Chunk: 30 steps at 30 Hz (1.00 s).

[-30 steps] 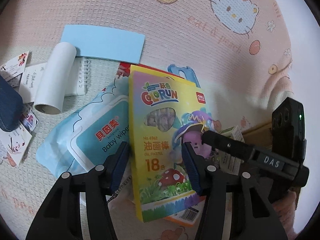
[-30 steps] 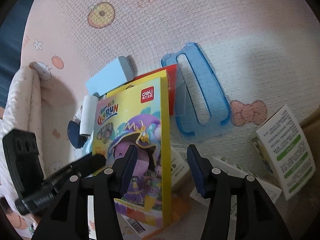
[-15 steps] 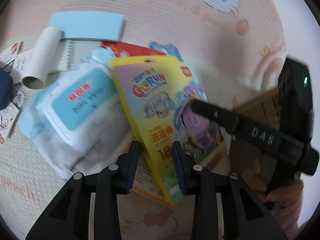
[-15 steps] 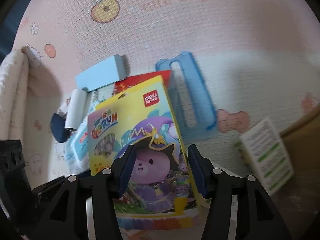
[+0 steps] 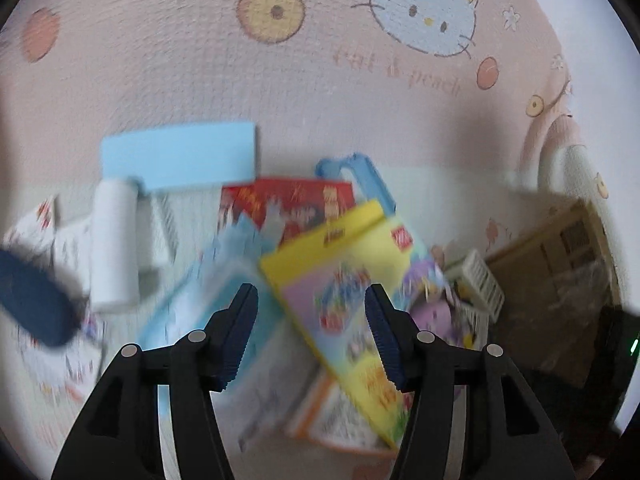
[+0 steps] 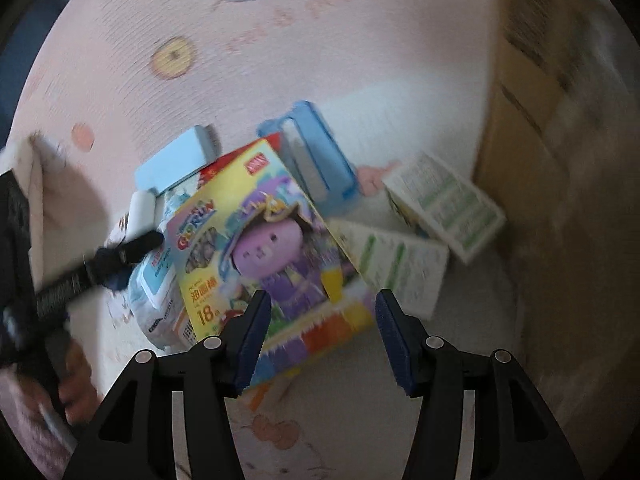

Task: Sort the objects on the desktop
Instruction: 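Lift the yellow crayon box off the pile with the right gripper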

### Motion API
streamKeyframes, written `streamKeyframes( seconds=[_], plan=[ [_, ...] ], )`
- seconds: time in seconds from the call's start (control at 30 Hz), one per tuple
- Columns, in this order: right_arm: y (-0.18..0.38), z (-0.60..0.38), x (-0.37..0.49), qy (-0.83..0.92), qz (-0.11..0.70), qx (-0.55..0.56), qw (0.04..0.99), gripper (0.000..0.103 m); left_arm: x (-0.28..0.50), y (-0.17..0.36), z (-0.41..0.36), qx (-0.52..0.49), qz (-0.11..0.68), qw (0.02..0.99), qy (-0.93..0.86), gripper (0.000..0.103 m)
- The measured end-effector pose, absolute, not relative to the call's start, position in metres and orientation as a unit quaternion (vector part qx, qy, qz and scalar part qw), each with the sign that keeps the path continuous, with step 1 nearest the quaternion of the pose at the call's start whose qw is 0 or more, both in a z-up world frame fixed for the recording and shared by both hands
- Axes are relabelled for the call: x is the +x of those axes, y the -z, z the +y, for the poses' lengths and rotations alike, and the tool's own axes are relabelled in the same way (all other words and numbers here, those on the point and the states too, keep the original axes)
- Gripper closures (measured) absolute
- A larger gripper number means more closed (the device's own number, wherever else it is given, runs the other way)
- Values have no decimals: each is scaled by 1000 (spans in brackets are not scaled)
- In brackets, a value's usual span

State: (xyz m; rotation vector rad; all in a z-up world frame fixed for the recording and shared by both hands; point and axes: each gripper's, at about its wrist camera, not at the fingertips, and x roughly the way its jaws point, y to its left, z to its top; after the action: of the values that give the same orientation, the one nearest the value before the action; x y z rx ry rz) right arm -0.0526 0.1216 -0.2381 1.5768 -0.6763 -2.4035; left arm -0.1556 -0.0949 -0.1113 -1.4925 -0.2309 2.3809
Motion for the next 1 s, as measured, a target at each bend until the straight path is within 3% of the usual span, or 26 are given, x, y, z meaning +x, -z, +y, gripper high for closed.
streamKeyframes(
  seconds=[0.37,0.43,0.53,0.67,1.0],
  plan=[
    [263,126,-50,781,-274,551,106,53,-228,150,-72,-587,-52,271,-761,43],
    [263,118,-48,778,-269,553,128,63,-225,151,-69,-591,-41,274,-758,42],
    [261,107,-51,787,-240,554,123,63,-211,142,-70,-583,-16,259,-770,42],
    [263,118,-59,786,-267,547,110,63,-192,140,-71,-593,21,262,-761,42],
    [271,124,-49,780,-294,540,115,62,-172,143,-85,-588,-1,273,-762,42]
  ],
)
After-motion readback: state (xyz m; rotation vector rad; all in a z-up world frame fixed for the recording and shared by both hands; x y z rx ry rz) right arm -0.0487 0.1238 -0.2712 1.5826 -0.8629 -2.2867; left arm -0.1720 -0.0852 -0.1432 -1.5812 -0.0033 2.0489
